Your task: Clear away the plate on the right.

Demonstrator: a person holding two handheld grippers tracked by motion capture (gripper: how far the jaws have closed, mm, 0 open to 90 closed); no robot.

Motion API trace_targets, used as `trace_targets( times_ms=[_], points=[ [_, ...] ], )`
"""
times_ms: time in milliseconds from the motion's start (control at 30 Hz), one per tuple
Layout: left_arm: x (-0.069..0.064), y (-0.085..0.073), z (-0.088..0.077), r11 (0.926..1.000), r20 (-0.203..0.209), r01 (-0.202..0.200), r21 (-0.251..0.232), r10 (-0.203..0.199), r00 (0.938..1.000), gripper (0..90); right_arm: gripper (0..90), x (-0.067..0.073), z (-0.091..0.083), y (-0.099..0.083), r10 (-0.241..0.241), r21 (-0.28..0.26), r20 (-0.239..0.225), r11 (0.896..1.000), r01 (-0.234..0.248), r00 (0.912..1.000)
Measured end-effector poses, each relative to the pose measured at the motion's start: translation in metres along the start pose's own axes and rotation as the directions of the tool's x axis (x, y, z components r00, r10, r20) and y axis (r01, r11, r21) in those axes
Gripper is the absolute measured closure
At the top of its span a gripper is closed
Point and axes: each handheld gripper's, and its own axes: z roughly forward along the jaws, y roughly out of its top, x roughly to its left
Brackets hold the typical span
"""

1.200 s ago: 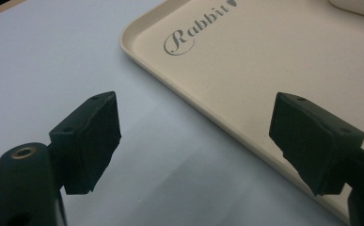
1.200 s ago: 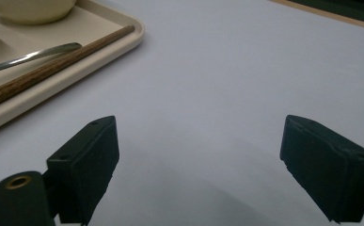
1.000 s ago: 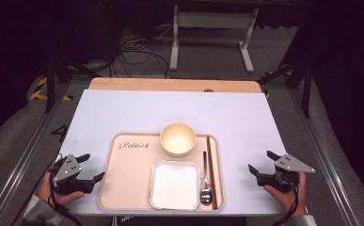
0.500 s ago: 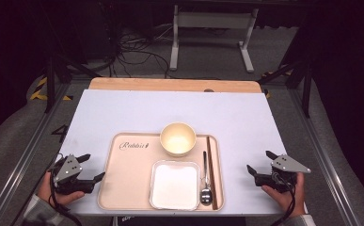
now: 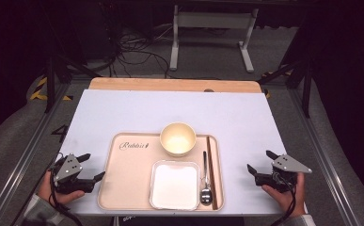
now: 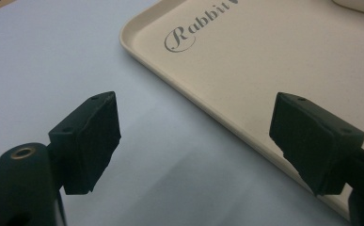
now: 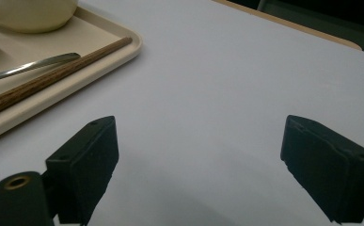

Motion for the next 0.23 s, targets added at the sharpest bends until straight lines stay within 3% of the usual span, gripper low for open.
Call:
trace_targets(
  times_ms=[233],
  points=[
    [0.0002,0.0003,0.0017,1.0,0.001,0.003,0.006,-0.003,1.0,17.5,13.6,-0.0012,0.0006,-0.0012,0.01,0.0,-0.002,1.0,-0.01,1.0]
  ],
)
